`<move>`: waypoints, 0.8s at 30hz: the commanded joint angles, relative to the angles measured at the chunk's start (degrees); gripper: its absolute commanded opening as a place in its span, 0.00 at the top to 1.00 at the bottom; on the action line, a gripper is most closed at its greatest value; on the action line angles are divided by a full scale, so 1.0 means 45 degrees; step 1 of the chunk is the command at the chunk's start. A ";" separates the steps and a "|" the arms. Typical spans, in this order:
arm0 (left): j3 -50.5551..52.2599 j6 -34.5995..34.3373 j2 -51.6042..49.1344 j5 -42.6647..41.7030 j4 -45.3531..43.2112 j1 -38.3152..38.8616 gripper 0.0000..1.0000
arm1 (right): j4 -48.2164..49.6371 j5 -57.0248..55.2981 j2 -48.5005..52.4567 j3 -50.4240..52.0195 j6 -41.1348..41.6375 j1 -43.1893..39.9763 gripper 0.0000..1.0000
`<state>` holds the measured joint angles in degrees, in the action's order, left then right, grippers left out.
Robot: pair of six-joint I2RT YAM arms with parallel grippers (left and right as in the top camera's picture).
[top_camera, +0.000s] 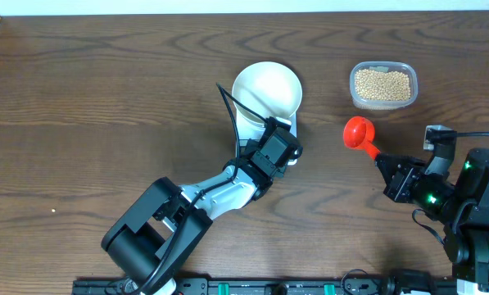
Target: Scoop item into bowl and weigh 50g on scale
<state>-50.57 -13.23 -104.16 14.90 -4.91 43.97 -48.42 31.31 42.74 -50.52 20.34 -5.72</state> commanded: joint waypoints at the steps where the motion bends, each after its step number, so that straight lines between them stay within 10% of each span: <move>1: 0.0087 0.0121 -0.0593 -0.0544 0.0413 0.0024 0.92 | 0.0053 0.0073 -0.0024 -0.0282 -0.0160 -0.0078 0.99; 24: 0.0083 0.0121 -0.0962 -0.0495 0.0257 0.0214 0.92 | -0.0053 0.0078 -0.0024 -0.0282 -0.0165 -0.0078 0.99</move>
<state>-51.13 -13.23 -104.92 15.16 -5.13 44.71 -48.60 31.31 42.74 -50.52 20.34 -5.72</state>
